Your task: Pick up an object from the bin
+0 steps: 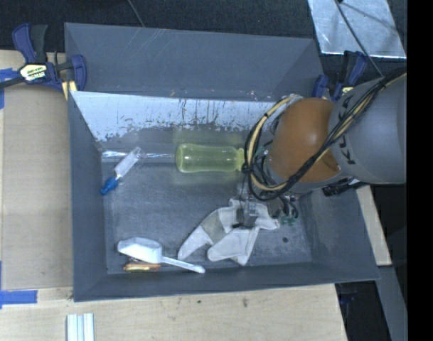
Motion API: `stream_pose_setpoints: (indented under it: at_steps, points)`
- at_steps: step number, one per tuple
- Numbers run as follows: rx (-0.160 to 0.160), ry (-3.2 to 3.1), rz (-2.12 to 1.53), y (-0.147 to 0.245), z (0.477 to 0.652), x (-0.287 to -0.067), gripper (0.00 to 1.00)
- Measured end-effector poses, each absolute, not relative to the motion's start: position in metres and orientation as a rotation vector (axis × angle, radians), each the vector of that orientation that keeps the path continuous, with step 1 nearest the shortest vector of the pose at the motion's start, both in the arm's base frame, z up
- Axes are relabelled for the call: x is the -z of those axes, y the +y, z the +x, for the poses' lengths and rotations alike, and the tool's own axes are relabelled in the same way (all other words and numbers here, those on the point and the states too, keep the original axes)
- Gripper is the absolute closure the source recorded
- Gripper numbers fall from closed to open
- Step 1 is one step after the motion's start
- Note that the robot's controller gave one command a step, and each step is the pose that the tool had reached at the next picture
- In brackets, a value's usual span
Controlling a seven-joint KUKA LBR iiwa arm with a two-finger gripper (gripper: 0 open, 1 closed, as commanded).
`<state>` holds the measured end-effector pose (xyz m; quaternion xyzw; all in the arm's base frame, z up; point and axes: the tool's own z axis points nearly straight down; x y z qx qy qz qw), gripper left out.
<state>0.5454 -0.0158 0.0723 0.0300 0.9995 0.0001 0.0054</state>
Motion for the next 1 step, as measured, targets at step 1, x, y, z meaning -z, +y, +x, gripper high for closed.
stream_pose_setpoints:
  at_steps: [1]
  points:
    - [0.001,3.133,0.076,-0.0301,0.5325,-0.2271,1.00]
